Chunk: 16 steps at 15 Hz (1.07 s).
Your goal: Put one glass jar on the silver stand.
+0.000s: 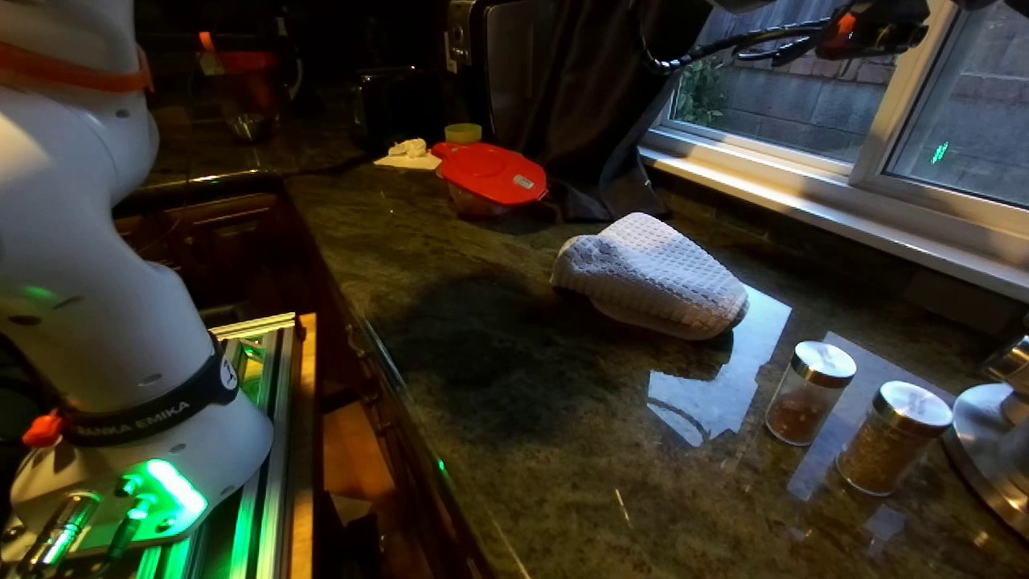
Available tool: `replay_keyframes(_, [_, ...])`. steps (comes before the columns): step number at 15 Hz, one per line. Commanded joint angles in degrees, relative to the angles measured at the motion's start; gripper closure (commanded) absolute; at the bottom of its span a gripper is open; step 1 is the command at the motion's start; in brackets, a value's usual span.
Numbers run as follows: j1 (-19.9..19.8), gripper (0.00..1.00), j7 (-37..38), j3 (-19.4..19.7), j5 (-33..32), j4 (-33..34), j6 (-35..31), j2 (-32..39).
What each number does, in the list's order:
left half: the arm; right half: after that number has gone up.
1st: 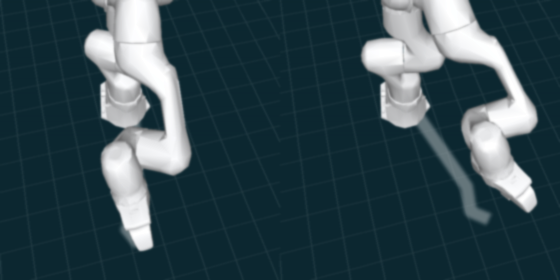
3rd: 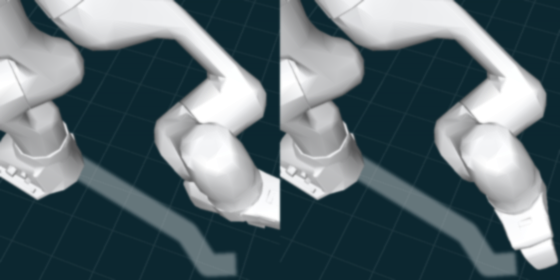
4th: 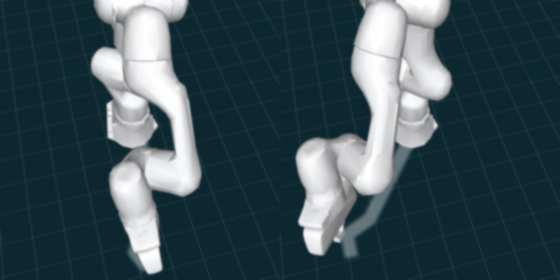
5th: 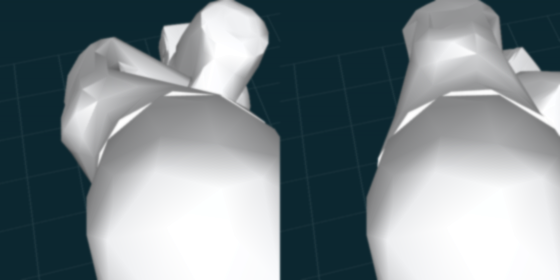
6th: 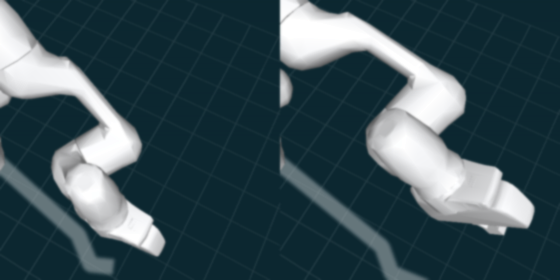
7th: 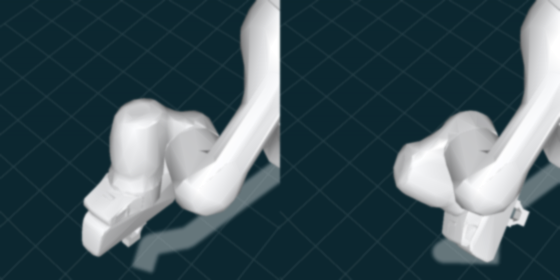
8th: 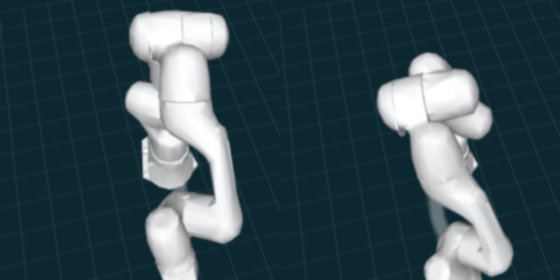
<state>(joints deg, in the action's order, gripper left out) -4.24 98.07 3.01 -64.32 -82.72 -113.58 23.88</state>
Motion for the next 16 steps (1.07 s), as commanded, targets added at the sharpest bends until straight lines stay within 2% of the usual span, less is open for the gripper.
replay_keyframes(1, [0.21, 0.76, -1.39, 1.14, 3.22, 1.32, -0.74, 0.24])
replay_keyframes(2, [0.35, 0.76, -1.62, 1.22, 3.37, 1.29, -0.71, 0.26])
replay_keyframes(3, [0.45, 0.32, -1.81, 1.26, 3.35, 1.19, -0.84, 0.25])
replay_keyframes(7, [0.68, 0.05, -1.97, 1.41, 2.99, 0.83, -1.16, 0.16])
replay_keyframes(8, [0.68, 0.00, -2.11, 1.41, 3.02, 0.79, -1.18, 0.13])
replay_keyframes(13, [0.77, 0.00, -3.57, 1.32, 2.98, 0.26, -1.45, -0.23])
replay_keyframes(16, [0.94, 0.00, -6.78, 0.93, 2.11, -2.52, -3.66, -2.40])
